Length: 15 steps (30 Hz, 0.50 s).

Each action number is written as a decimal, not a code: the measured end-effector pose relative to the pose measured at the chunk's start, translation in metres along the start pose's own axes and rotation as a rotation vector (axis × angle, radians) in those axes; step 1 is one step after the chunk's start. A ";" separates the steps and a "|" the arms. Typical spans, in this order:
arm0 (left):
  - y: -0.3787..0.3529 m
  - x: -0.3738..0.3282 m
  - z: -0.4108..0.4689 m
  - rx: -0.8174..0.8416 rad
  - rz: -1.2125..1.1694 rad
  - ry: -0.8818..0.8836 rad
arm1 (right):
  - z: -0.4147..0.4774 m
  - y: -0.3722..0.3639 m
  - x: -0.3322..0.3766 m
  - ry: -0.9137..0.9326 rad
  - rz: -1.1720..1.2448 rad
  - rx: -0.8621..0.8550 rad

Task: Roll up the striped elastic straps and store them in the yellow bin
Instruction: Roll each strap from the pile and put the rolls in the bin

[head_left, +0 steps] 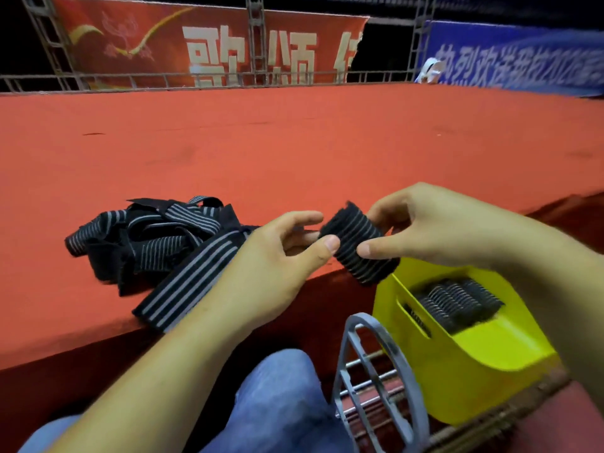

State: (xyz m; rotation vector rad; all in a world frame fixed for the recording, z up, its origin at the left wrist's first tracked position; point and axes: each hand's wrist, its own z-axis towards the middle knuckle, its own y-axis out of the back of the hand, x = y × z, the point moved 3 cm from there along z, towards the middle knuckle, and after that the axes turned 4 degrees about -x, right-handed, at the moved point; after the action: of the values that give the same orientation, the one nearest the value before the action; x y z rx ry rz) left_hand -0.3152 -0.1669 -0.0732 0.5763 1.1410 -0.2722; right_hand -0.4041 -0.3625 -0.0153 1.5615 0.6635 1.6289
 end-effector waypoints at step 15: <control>-0.088 0.032 0.009 0.361 0.517 -0.209 | -0.015 0.019 -0.169 -0.539 -0.059 0.024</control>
State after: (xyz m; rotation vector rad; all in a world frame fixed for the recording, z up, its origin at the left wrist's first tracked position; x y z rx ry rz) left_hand -0.3376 -0.2420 -0.1254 1.1106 0.7098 -0.0856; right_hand -0.4297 -0.5082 -0.1007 1.8718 0.4293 1.0840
